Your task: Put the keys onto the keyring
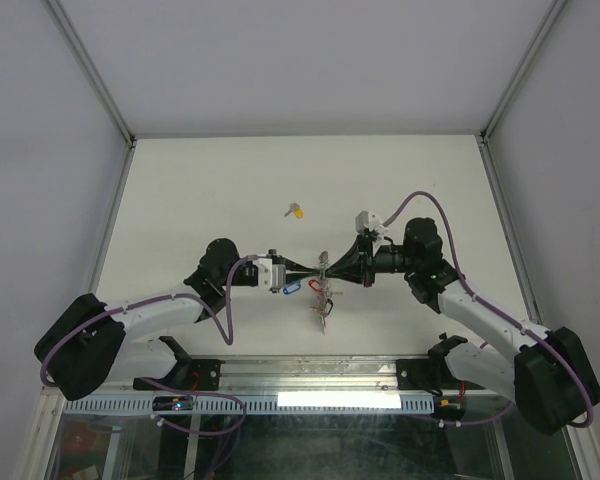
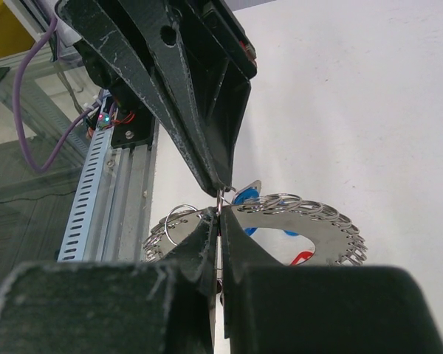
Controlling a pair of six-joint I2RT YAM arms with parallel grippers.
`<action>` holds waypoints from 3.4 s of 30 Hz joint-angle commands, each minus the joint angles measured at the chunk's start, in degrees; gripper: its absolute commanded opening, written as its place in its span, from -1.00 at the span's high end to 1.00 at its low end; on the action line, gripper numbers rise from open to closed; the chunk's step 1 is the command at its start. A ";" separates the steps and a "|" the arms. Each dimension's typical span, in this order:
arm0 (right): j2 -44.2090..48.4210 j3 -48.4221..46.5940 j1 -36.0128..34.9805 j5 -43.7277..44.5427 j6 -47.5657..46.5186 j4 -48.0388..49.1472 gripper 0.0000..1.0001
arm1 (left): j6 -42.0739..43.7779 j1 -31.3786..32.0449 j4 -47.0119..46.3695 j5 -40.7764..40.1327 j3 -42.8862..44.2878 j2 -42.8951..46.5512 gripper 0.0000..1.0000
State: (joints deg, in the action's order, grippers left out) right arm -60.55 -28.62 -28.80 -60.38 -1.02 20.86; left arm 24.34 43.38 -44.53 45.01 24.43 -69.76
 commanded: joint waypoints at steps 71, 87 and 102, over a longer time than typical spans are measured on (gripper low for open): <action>14.48 4.40 4.27 15.29 -5.50 -4.49 1.00 | 7.56 6.11 42.12 -11.95 29.77 15.50 -0.98; 14.61 4.20 4.34 15.05 -5.33 -4.93 1.00 | 4.84 6.13 37.40 -10.12 27.43 16.84 -0.99; 14.78 7.59 4.35 8.64 -7.62 2.75 1.00 | -4.23 6.11 26.25 -19.62 16.20 19.39 -0.99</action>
State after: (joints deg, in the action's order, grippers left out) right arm -46.48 -21.80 -24.75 -47.46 -7.49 14.02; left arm 25.23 49.15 -10.94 28.08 42.94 -50.06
